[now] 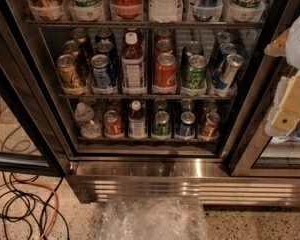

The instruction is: Pick 7up can from top shelf of fridge

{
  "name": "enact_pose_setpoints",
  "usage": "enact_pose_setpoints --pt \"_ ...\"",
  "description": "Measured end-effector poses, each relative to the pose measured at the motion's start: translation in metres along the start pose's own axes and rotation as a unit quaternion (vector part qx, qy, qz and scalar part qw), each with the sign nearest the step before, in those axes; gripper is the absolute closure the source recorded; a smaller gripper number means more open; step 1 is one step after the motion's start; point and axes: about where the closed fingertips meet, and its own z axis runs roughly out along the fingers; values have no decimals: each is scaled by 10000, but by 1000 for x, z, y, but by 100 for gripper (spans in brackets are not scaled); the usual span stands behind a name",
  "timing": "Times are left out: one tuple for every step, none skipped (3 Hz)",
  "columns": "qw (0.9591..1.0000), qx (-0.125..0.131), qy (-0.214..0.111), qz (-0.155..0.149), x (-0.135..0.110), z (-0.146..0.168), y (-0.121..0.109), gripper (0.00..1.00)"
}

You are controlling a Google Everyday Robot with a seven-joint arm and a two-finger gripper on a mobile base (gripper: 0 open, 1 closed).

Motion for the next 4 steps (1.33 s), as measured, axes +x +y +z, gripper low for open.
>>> enact_pose_setpoints --pt "9999 87 28 -46 -2 -3 0 0" --pt "9989 16 -433 179 -5 2 2 0" --pt "9869 -59 -1365 858 0 22 -5 0" --pt "9791 -151 -1763 999 -13 16 -1 0"
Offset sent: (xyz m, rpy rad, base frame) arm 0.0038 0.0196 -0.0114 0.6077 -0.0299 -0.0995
